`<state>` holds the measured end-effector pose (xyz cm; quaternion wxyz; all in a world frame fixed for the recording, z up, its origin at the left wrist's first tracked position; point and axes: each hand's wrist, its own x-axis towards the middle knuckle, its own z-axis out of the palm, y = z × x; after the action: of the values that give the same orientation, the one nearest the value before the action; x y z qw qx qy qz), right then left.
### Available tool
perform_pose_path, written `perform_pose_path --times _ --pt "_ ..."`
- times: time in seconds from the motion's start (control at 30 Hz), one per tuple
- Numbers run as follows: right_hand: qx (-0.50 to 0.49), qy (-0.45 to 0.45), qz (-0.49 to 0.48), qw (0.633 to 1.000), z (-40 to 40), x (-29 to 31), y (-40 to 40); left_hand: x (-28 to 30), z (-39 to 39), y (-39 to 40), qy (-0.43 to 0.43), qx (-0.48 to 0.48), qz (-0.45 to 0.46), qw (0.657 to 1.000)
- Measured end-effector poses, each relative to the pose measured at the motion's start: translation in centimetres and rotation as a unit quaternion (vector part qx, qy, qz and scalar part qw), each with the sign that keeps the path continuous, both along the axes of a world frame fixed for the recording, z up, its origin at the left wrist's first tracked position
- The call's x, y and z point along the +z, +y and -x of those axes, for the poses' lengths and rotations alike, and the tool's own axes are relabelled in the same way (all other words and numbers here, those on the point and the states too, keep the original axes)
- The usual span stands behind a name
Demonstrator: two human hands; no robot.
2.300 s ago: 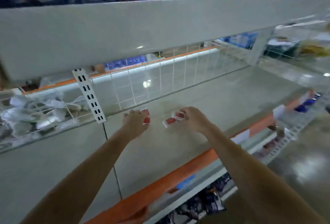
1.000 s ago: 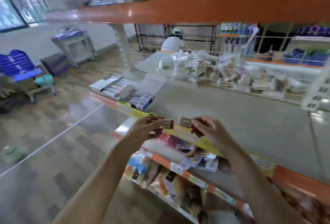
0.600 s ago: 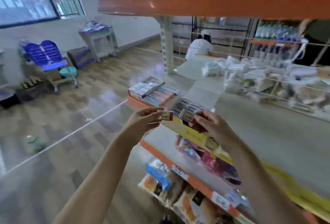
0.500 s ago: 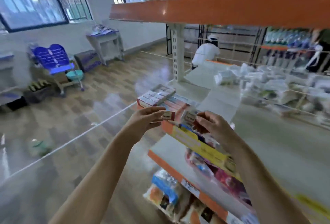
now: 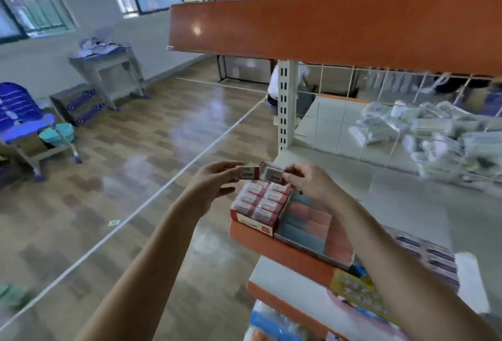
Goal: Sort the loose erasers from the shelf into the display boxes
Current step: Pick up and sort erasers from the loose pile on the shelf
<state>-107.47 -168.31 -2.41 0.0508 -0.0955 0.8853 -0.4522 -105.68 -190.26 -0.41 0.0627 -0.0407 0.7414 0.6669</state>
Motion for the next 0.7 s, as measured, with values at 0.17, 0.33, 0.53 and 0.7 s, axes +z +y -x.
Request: perform_pose_path --times 0.17,0.33,0.53,0.7 --pt "-0.061 -0.010 -0.075 0.995 1.9 0.1 -3.2 -1.0 5.4 -3.4 -0.016 -0.073 0.005 0.997" --pt "-0.101 -0.045 -0.109 0.988 2.2 -0.1 -4.3 -2.2 9.2 -5.2 -0.034 -0.147 0.020 0.988" --pt "-0.127 -0.051 -0.121 0.983 2.3 -0.1 -5.4 -3.0 11.7 -4.7 -0.057 -0.211 0.008 0.976" --pt "-0.110 -0.058 -0.134 0.983 2.1 -0.3 -6.2 -3.2 12.6 -3.8 -0.053 -0.240 0.003 0.969"
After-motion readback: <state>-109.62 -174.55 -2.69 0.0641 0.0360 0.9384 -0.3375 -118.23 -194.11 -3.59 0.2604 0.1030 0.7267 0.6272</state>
